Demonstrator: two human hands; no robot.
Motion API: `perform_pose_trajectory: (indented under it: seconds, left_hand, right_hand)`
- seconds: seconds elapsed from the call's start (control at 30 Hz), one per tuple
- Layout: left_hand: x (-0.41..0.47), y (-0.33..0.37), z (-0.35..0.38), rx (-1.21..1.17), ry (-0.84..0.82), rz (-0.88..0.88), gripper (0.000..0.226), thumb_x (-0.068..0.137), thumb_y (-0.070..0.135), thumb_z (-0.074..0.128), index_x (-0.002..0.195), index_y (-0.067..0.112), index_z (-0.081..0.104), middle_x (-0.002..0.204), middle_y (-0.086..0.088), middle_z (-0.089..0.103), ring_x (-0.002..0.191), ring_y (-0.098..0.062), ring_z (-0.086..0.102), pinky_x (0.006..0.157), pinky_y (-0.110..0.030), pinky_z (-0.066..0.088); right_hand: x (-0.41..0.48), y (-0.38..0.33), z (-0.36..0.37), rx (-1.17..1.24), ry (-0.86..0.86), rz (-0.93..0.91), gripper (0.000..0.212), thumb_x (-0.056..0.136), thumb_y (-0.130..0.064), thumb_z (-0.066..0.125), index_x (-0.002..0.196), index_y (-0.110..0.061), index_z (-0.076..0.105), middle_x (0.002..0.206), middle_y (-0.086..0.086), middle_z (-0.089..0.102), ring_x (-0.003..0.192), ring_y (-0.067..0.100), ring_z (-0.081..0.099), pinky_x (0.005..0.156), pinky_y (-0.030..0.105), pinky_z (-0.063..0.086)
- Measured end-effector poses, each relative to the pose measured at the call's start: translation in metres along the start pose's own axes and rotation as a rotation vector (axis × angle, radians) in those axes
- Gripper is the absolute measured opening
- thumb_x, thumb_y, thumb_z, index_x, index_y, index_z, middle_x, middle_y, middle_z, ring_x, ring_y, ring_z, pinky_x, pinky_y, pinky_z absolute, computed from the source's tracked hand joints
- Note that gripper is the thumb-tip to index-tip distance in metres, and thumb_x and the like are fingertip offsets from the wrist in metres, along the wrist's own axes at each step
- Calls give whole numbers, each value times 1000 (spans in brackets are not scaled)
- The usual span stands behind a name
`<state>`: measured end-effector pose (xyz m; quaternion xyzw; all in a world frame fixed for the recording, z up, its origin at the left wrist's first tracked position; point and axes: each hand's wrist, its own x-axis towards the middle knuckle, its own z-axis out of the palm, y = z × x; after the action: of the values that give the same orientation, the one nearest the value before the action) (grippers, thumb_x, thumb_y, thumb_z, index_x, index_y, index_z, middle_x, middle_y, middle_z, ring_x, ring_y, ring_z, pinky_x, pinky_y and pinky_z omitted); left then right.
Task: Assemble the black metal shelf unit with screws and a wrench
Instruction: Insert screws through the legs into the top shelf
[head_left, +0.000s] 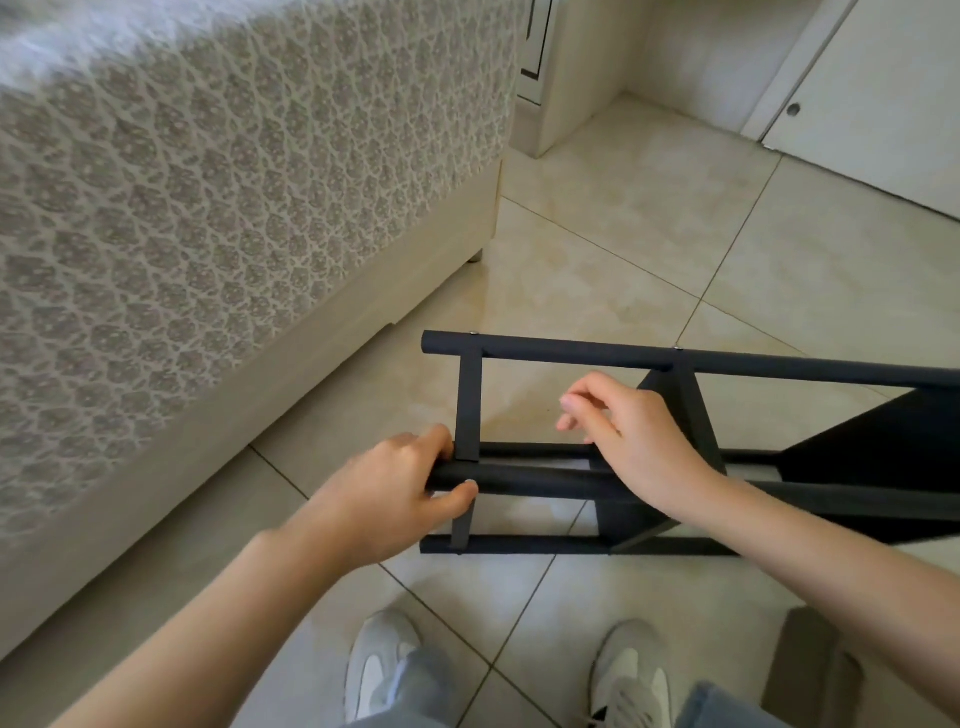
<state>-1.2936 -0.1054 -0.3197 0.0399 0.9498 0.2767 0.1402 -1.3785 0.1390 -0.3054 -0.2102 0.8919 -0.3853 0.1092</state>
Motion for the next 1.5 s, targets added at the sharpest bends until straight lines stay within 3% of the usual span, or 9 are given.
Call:
perform_pose_trajectory:
  seconds: [0.17, 0.4, 0.57, 0.67, 0.77, 0.97, 1.2, 1.37, 1.5]
  left_hand:
    - [6, -4, -8, 218, -62, 103, 32, 85, 72, 26, 83, 40, 26, 80, 11, 44, 76, -5, 40, 71, -27, 24]
    - [9, -9, -13, 192, -111, 195, 30, 83, 81, 15, 86, 53, 26, 82, 13, 43, 82, 1, 41, 78, -15, 23]
    - [11, -12, -12, 163, -75, 232, 41, 81, 85, 20, 83, 44, 25, 81, 14, 42, 81, -9, 41, 84, -2, 23]
    - [11, -12, -12, 140, -75, 246, 33, 81, 84, 20, 84, 51, 25, 77, 15, 42, 78, -8, 43, 81, -5, 29]
    - [13, -13, -13, 30, -144, 192, 25, 79, 84, 32, 84, 60, 30, 75, 12, 50, 76, -6, 47, 61, -19, 33]
    - [18, -19, -11, -230, -202, 186, 19, 84, 73, 57, 91, 61, 44, 76, 28, 60, 66, -3, 55, 54, -18, 35]
    - [19, -26, -3, -195, -96, 214, 42, 77, 77, 55, 86, 37, 44, 71, 5, 55, 76, -14, 51, 65, -32, 43]
    - [23, -28, 2, -257, -22, 249, 45, 70, 67, 70, 81, 30, 48, 62, -7, 57, 69, -22, 54, 68, -6, 35]
    - [24, -31, 8, -404, -10, 229, 54, 64, 71, 75, 83, 26, 50, 64, -20, 59, 59, -36, 51, 69, -5, 36]
  right_hand:
    - [25, -5, 2, -144, -9, -133, 36, 102, -38, 27, 90, -15, 53, 81, -10, 54, 79, 7, 53, 71, 33, 44]
    - [74, -12, 14, -229, 28, -162, 35, 106, -27, 26, 95, -9, 54, 90, 4, 58, 85, 22, 56, 79, 47, 48]
    - [105, -31, 29, -247, -9, -161, 39, 107, -27, 25, 97, 0, 51, 92, 18, 60, 86, 36, 57, 78, 52, 47]
    - [119, -37, 40, -279, -45, -143, 40, 107, -31, 23, 95, -1, 47, 83, 17, 59, 74, 39, 54, 66, 48, 44]
    - [125, -32, 53, -380, 2, -148, 35, 107, -32, 24, 91, -7, 41, 65, 7, 49, 58, 34, 45, 54, 40, 30]
    - [130, -19, 66, -405, 181, -218, 30, 107, -30, 24, 94, -11, 44, 58, 0, 46, 55, 36, 48, 53, 38, 30]
    - [125, -15, 66, -386, 189, -305, 35, 107, -29, 25, 96, -8, 50, 61, 6, 56, 53, 33, 51, 54, 43, 42]
    - [124, -14, 63, -325, 139, -307, 35, 107, -31, 26, 96, -8, 50, 62, 7, 56, 55, 33, 51, 57, 45, 43]
    - [120, -14, 61, -318, 124, -301, 34, 106, -31, 26, 96, -9, 50, 65, 8, 59, 58, 37, 51, 60, 46, 43]
